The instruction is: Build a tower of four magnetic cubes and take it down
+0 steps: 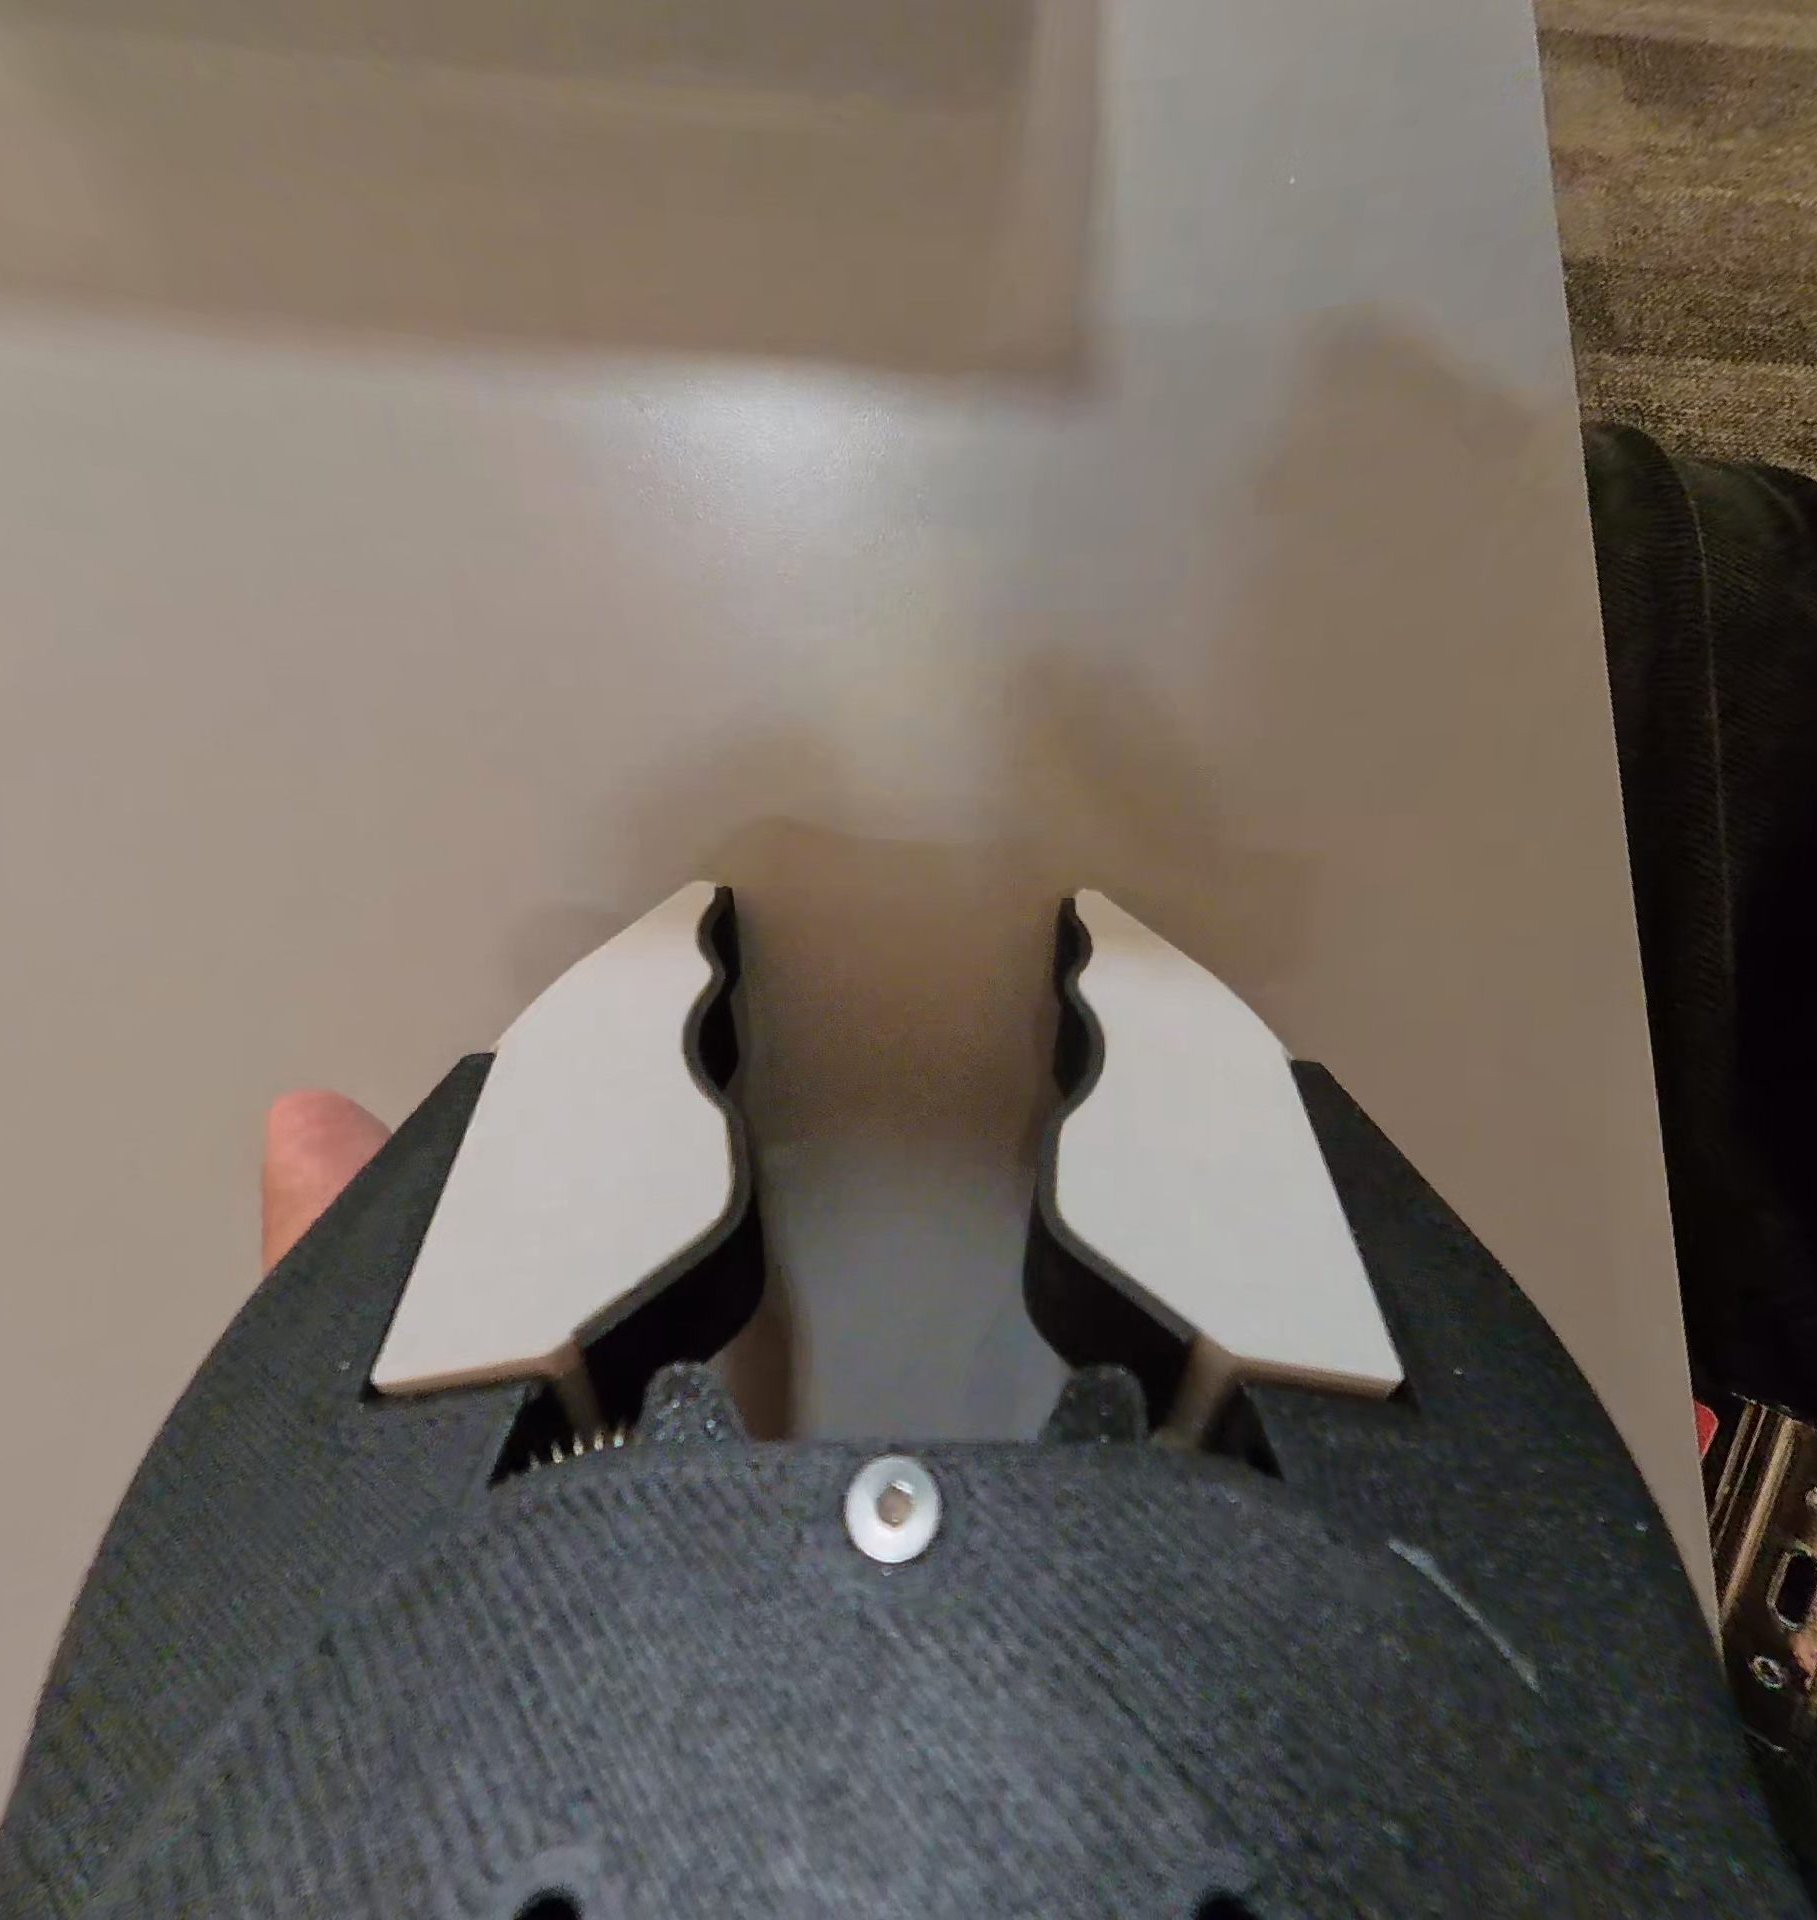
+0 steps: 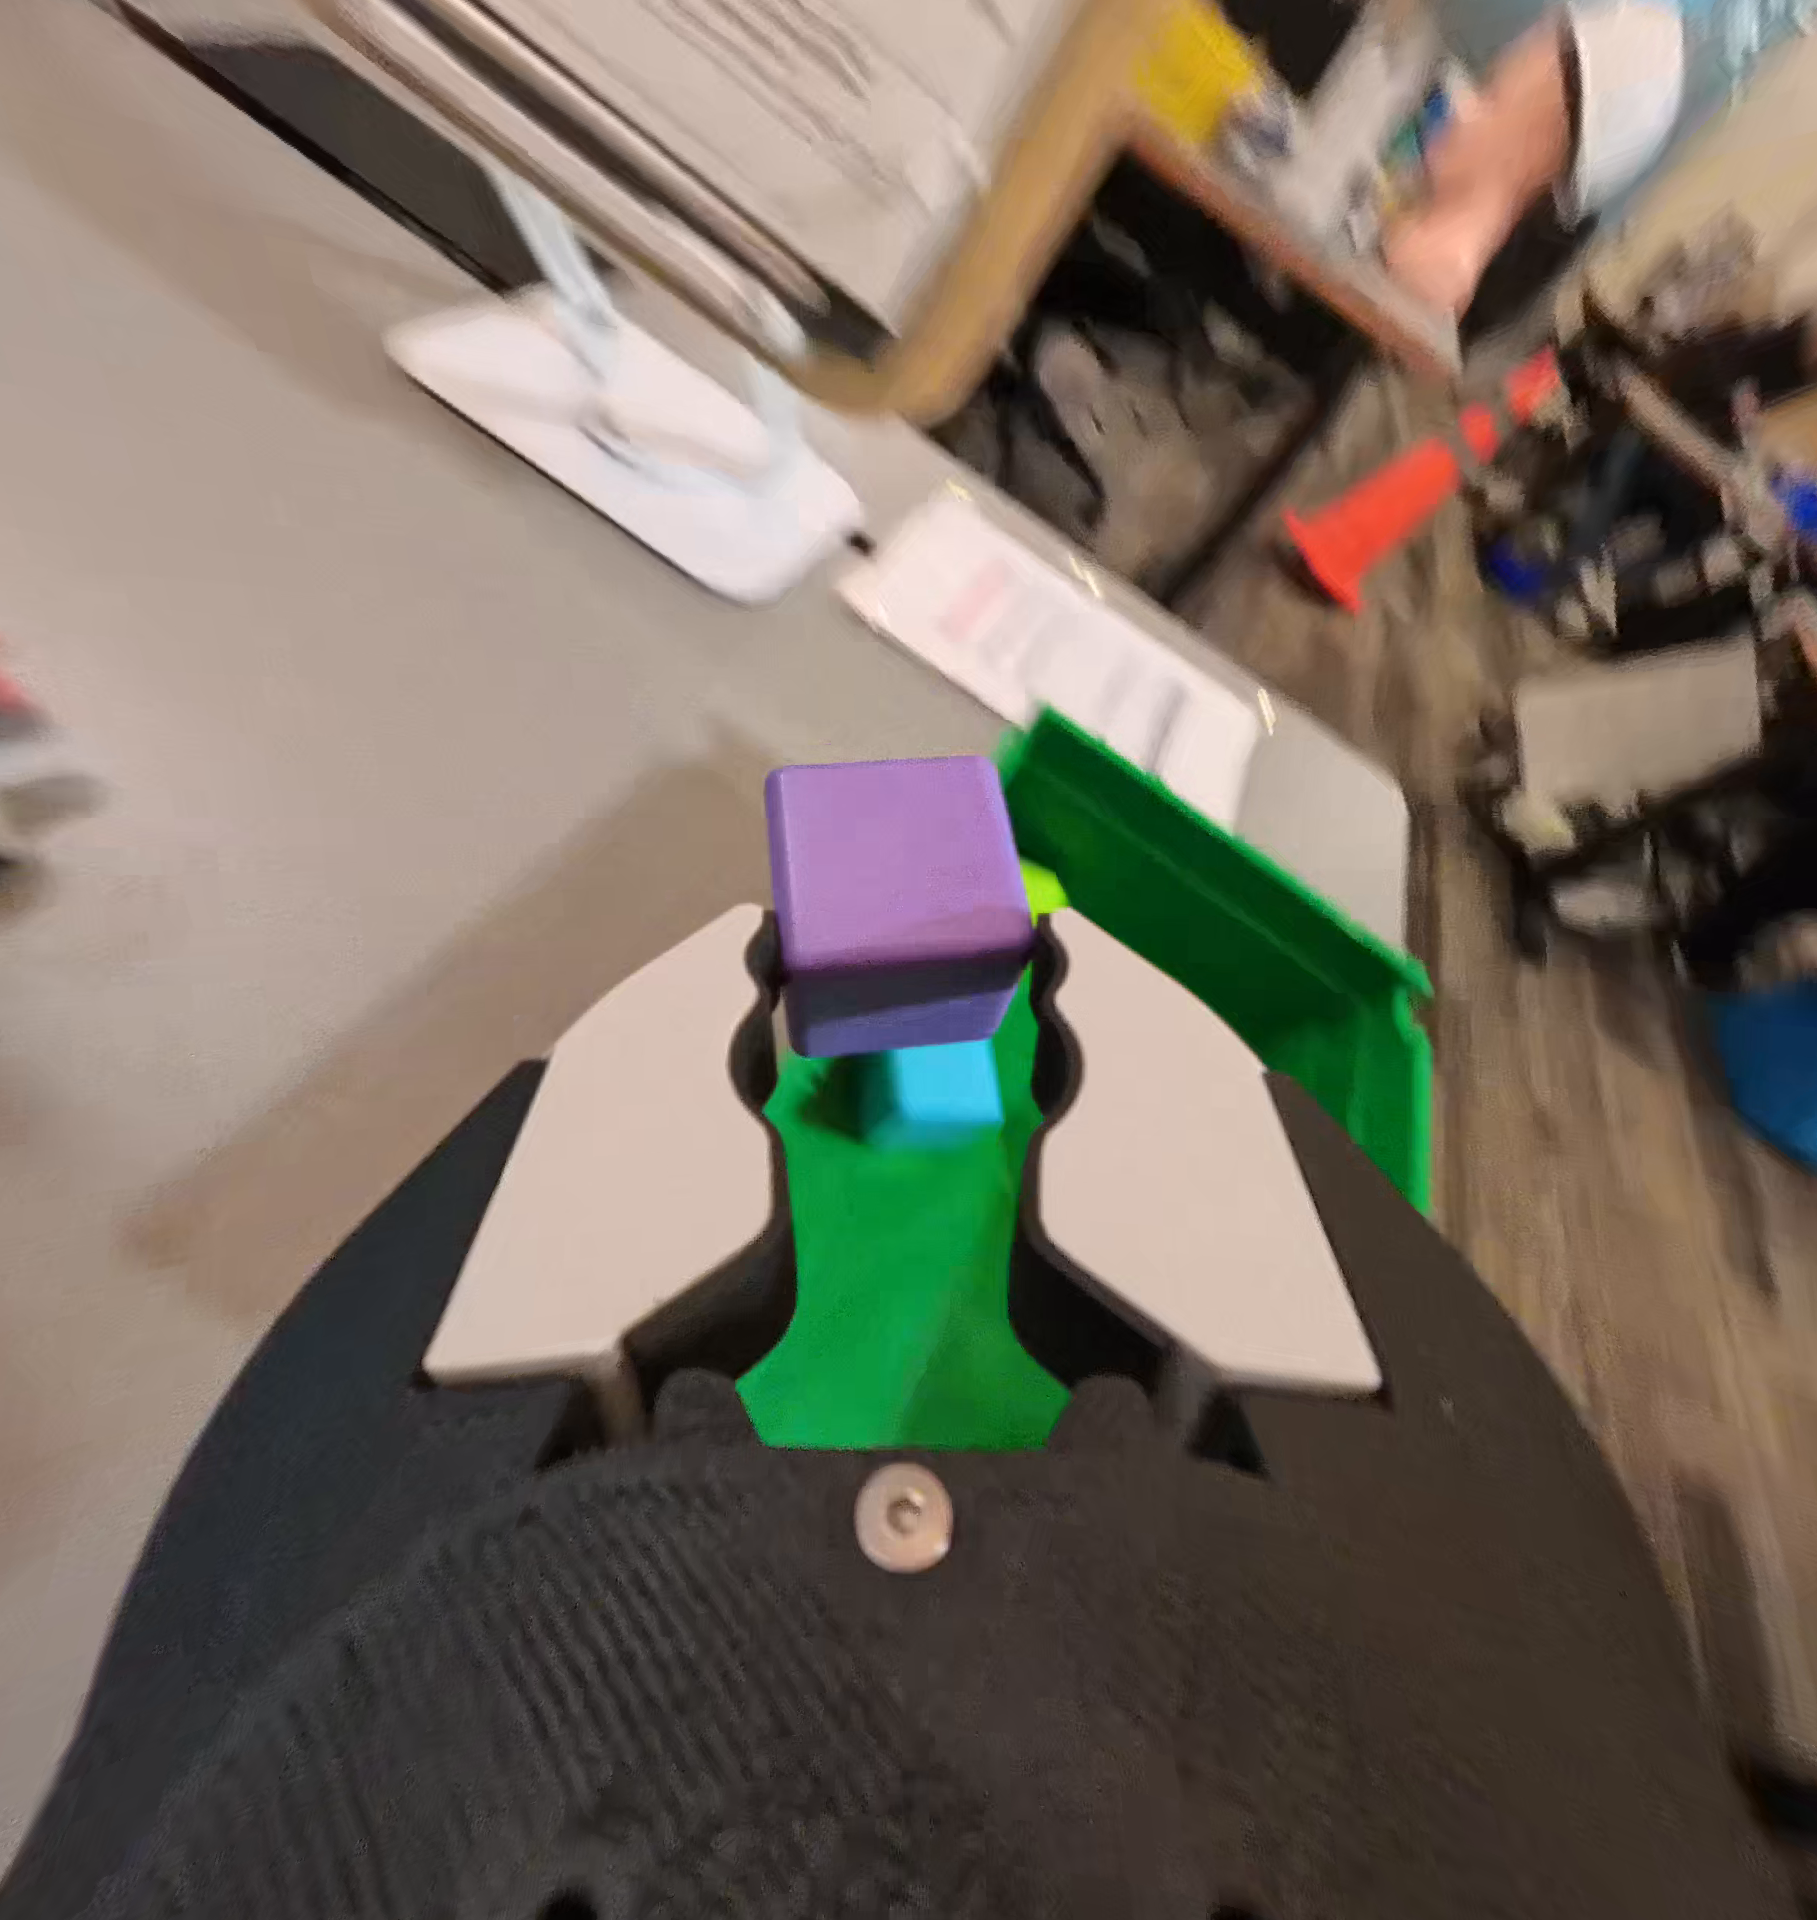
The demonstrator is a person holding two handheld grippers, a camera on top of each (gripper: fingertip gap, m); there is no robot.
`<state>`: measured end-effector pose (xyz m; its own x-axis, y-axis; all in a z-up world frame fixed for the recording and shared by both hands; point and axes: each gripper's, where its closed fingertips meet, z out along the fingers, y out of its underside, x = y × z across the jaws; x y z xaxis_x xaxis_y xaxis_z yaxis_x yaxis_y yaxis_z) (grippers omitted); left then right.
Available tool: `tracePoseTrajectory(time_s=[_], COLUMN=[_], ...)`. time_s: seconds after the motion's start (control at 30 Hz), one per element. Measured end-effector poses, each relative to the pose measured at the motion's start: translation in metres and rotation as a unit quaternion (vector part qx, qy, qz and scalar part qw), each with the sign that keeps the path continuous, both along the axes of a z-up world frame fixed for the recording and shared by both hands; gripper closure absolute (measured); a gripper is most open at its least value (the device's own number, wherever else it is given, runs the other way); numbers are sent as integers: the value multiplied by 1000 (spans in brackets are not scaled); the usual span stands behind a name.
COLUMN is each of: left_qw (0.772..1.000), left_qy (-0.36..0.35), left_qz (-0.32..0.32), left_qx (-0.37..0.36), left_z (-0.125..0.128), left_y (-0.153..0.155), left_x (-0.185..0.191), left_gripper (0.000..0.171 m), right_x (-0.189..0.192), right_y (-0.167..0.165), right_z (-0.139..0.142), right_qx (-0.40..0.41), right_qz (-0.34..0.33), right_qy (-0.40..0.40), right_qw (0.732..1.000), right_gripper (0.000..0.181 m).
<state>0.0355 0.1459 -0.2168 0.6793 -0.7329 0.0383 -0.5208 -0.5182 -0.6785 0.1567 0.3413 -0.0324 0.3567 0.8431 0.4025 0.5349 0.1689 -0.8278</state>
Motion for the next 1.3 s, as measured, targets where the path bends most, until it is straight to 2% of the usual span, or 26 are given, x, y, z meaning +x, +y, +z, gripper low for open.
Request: tracePoseTrajectory(time_s=[0.07,0.13,0.2,0.3,0.5,0.63,0.67,0.87,1.03,1.17,1.3], left_qw=[1000,1000,1000,1000,1000,1000,1000,1000,1000,1000,1000], left_qy=[-1,-2,-4,-5,-2,-1,-1,-1,3,4,5], left_qz=[1,3,4,5,5,4,4,3,3,3,3], left_qx=[0,-1,-3,-4,-1,-1,-1,0,2,3,4], left_z=[0,0,0,0,0,0,0,0,0,0,-1], left_y=[0,1,1,1,1,1,1,2,2,2,2], left_x=[0,0,-1,-1,-1,-1,-1,-1,-1,-1,-1], left_gripper=[110,112,112,113,113,113,113,113,113,112,112], right_x=[42,75,95,106,112,110,111,113,106,85,48], right_y=[40,66,75,79,83,81,81,81,78,66,34], right_z=[-22,-55,-86,-115,-138,-140,-140,-122,-93,-57,2], right_qx=[-56,-145,-214,-250,-230,-248,-251,-238,-202,-169,-121], right_qz=[-81,-143,-165,-180,-204,-203,-204,-205,-195,-160,-62], right_qy=[-25,-40,-52,-72,-142,-134,-136,-125,-100,-47,58], right_qw=[995,978,961,949,941,938,936,941,955,971,989], right_gripper=[134,134,134,134,133,133,126,119,119,119,132])
